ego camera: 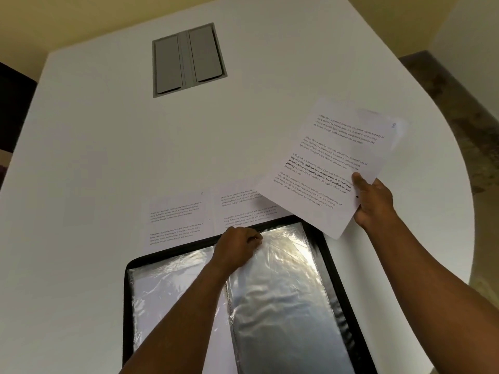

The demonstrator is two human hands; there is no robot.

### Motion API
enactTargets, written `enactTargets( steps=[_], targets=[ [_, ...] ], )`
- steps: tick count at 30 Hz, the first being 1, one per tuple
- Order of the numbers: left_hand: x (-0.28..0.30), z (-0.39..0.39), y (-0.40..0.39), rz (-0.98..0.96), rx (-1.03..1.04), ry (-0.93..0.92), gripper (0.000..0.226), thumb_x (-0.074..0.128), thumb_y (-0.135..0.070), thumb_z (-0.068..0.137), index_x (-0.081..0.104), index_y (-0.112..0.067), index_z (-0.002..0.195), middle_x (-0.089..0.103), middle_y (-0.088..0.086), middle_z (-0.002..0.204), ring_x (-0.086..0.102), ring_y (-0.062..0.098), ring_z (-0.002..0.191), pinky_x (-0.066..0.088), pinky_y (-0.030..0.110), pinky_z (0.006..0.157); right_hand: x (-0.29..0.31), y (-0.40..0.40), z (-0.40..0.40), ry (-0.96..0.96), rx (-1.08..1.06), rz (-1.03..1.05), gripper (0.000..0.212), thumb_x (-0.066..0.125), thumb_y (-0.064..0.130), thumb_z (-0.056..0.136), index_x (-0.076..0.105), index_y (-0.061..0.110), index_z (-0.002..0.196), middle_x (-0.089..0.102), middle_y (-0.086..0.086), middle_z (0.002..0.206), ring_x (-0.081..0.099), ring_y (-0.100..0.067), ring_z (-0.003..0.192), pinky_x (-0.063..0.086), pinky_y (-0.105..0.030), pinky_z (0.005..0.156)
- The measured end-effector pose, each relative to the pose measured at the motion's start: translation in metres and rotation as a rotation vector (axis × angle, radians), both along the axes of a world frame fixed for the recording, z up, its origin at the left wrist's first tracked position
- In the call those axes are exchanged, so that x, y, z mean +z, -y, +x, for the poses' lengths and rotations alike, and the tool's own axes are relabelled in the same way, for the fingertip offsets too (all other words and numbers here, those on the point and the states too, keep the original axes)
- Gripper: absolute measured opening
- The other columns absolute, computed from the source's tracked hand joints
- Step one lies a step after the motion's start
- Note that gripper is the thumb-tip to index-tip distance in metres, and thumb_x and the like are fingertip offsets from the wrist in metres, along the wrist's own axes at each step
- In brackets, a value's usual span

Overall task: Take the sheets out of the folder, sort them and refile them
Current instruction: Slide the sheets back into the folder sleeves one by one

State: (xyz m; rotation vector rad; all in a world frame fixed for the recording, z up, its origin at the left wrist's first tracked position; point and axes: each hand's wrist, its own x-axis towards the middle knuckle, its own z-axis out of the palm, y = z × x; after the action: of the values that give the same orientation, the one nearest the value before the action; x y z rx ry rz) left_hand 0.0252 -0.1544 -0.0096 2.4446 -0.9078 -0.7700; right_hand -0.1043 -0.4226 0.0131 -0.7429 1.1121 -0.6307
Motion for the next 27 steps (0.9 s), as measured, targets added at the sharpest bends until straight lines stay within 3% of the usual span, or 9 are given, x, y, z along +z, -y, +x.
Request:
enactTargets(
  steps=[5, 10, 14, 19, 23, 27],
  targets=[
    [0.001, -0.005, 0.003, -0.066, -0.014, -0.039, 0.012, 0.057, -0.014, 0.091, 0.069, -0.016, 0.093, 0.069, -0.005, 0.085, 0.062, 0.01, 0.078, 0.046, 0.024, 0.071, -0.001, 0.0, 0.0, -0.01, -0.007, -0.007, 0.028, 0.064, 0.01, 0.093, 0.062, 0.018, 0.12, 0.068, -0.005, 0.118, 0.067, -0.022, 0.104, 0.051, -0.051, 0.096],
    [0.003, -0.008, 0.005, -0.041, -0.046, -0.088, 0.008, 0.068, -0.024, 0.086, 0.065, -0.018, 0.09, 0.063, -0.008, 0.078, 0.058, 0.008, 0.072, 0.044, 0.023, 0.066, -0.001, 0.001, -0.001, -0.018, -0.011, 0.001, 0.017, 0.064, 0.011, 0.093, 0.064, 0.022, 0.106, 0.067, -0.008, 0.121, 0.066, -0.026, 0.108, 0.051, -0.051, 0.096],
    [0.001, -0.011, 0.008, -0.013, -0.041, -0.093, 0.015, 0.057, -0.025, 0.095, 0.057, -0.02, 0.081, 0.06, -0.009, 0.078, 0.054, 0.004, 0.072, 0.037, 0.017, 0.06, -0.001, 0.002, 0.0, 0.008, 0.005, 0.023, 0.031, 0.067, 0.012, 0.091, 0.063, 0.017, 0.121, 0.068, -0.008, 0.121, 0.067, -0.026, 0.107, 0.054, -0.049, 0.091],
    [0.002, -0.012, 0.01, -0.021, -0.075, -0.082, 0.012, 0.054, -0.016, 0.094, 0.066, -0.013, 0.09, 0.068, -0.006, 0.089, 0.059, 0.008, 0.081, 0.042, 0.021, 0.07, 0.005, 0.003, 0.015, 0.046, 0.08, 0.025, 0.024, 0.069, 0.01, 0.089, 0.066, 0.019, 0.111, 0.07, -0.007, 0.115, 0.068, -0.026, 0.105, 0.054, -0.05, 0.091],
    [0.007, -0.011, 0.013, -0.013, -0.087, -0.062, 0.018, 0.054, -0.018, 0.095, 0.072, -0.016, 0.097, 0.068, -0.006, 0.099, 0.059, 0.007, 0.089, 0.041, 0.019, 0.076, 0.014, 0.007, 0.036, 0.06, 0.09, -0.001, 0.029, 0.069, 0.009, 0.088, 0.065, 0.015, 0.116, 0.071, -0.007, 0.114, 0.069, -0.026, 0.103, 0.054, -0.05, 0.091],
    [0.01, -0.012, 0.013, -0.037, -0.054, -0.045, 0.015, 0.056, -0.015, 0.095, 0.069, -0.017, 0.101, 0.062, -0.006, 0.097, 0.052, 0.004, 0.084, 0.038, 0.016, 0.072, 0.019, 0.006, 0.054, 0.075, 0.139, -0.04, 0.027, 0.069, 0.007, 0.088, 0.066, 0.016, 0.114, 0.071, -0.006, 0.114, 0.068, -0.024, 0.104, 0.055, -0.046, 0.091]
  ],
)
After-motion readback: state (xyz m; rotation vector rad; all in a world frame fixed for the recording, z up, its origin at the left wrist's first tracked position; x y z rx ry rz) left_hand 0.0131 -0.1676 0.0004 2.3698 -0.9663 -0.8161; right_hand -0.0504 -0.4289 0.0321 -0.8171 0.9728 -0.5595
